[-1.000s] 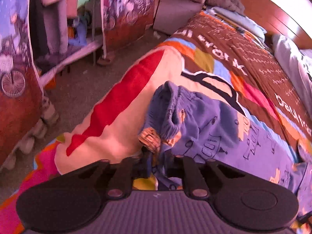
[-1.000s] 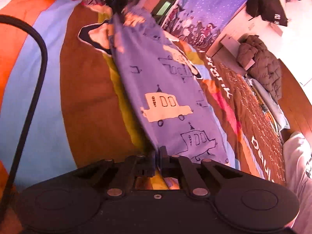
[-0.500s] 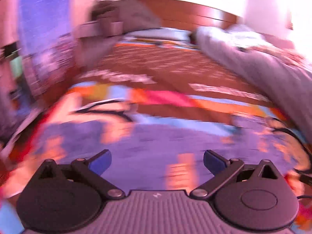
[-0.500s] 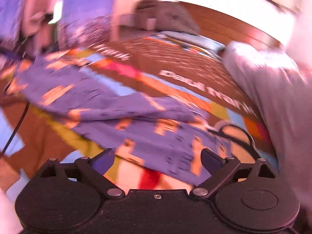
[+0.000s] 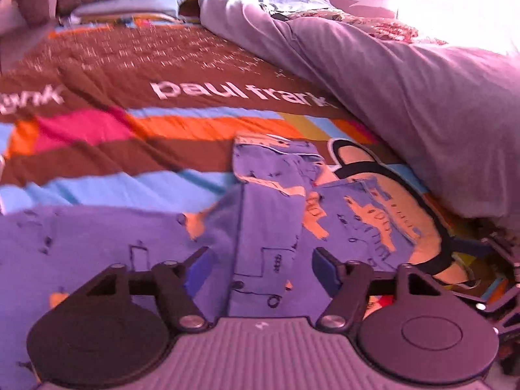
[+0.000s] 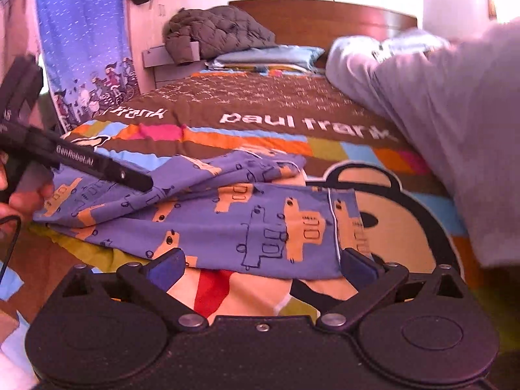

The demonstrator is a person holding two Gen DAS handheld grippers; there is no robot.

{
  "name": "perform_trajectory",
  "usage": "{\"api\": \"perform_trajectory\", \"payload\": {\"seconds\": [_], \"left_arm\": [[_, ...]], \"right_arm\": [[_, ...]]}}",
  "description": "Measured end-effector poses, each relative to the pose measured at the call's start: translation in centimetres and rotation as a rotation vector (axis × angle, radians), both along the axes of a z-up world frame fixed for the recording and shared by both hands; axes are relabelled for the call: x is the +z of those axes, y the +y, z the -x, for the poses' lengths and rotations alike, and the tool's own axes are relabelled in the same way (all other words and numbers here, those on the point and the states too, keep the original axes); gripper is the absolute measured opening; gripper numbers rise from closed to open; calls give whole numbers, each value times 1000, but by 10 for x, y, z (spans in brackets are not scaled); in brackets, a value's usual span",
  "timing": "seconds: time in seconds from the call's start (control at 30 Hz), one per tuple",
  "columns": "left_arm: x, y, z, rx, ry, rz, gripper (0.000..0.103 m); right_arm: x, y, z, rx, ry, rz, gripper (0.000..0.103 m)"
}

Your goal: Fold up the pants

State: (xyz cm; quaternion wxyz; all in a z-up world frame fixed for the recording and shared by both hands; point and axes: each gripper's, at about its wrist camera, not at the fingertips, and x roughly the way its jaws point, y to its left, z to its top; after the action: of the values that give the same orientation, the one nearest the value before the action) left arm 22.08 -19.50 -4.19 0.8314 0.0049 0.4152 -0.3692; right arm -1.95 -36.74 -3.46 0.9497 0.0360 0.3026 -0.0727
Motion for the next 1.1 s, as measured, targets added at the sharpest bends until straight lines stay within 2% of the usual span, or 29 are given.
{"api": "perform_trajectory", "payload": {"seconds": [0.13,0.27,0.37,0.43,0.53,0.63,0.77,0.87,1.0,1.1], "left_arm": [[-7,10,-4,-9,65,41,63],[-21,16,-14,80,167,32,39],[-27,23,-13,120,178,93,38],[-32,29,-12,151,199,161,36],[-45,41,-9,148,204,285,36],[-50,49,-12,142,223,338,36],[-52,53,-19,125,258,371,36],[-52,56,-21,105,263,383,36],[-57,57,-27,114,286,399,36],[-58,59,-31,124,305,416,36]], "right_arm": [[-1,-7,0,-6,0,-56,101],[-2,-10,-4,13,15,-94,98],[0,-14,-16,32,18,-108,95],[3,-13,-31,50,36,-76,92],[14,-8,-70,94,60,-31,89],[27,-6,-117,122,85,-52,89],[36,-2,-191,132,163,-85,87],[32,-5,-249,40,276,-162,76],[19,-6,-301,-50,385,-291,59],[11,4,-321,-83,454,-251,55]]}}
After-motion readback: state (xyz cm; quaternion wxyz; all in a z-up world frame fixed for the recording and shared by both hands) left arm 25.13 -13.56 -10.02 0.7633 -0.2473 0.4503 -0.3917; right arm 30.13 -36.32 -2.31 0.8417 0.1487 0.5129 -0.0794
